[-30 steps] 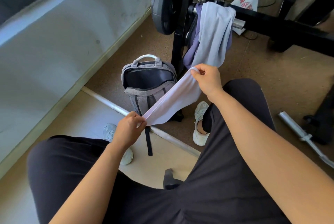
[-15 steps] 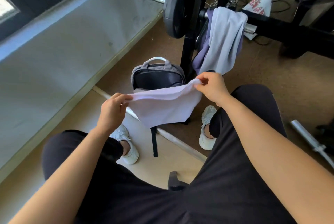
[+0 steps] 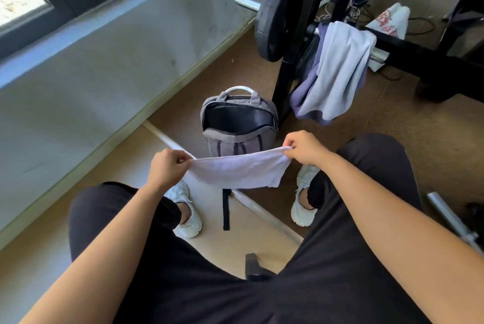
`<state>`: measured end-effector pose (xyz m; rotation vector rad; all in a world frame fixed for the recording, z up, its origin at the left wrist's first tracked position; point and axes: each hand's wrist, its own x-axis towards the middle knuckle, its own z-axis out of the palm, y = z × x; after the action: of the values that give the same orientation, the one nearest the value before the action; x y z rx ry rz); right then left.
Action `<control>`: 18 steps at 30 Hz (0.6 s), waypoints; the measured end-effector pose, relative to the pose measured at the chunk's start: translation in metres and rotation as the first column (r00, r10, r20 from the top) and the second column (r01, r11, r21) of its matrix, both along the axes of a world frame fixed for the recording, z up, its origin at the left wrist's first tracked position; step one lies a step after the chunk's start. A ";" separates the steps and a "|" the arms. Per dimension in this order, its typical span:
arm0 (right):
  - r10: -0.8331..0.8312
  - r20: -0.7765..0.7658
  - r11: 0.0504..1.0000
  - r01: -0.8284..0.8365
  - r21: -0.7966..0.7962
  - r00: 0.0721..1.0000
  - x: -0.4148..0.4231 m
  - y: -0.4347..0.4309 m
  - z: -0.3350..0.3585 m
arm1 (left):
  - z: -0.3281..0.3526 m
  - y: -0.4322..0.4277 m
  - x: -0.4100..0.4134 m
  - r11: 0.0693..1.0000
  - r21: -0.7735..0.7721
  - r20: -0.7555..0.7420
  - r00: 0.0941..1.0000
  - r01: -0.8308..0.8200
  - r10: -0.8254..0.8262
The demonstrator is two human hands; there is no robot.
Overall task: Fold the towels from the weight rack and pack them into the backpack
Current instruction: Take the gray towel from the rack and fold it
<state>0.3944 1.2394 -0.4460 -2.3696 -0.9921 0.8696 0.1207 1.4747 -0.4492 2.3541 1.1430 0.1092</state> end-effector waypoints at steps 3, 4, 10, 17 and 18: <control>-0.169 -0.037 0.971 0.172 0.163 0.985 -0.001 0.006 0.001 | 0.004 0.001 0.003 0.961 -0.189 0.208 0.949 -0.201 0.239; -0.196 -0.073 0.961 0.206 0.184 0.978 -0.001 0.007 0.001 | 0.005 0.002 0.005 0.915 -0.332 0.266 0.908 -0.229 0.324; -0.252 -0.146 0.927 0.282 0.247 0.957 -0.003 0.005 0.002 | 0.011 -0.004 0.015 0.695 -0.693 0.373 0.728 -0.194 0.575; -0.315 -0.340 0.856 0.420 0.300 0.886 -0.015 0.004 0.009 | 0.010 -0.017 0.018 0.684 -0.714 0.407 0.705 -0.151 0.580; -0.323 -0.359 0.845 0.438 0.307 0.875 -0.019 0.004 0.011 | 0.011 -0.021 0.019 0.686 -0.715 0.416 0.707 -0.135 0.572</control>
<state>0.3755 1.2435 -0.4354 -1.9342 -0.4793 0.7603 0.1395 1.4540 -0.4378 1.2738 1.0734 0.5131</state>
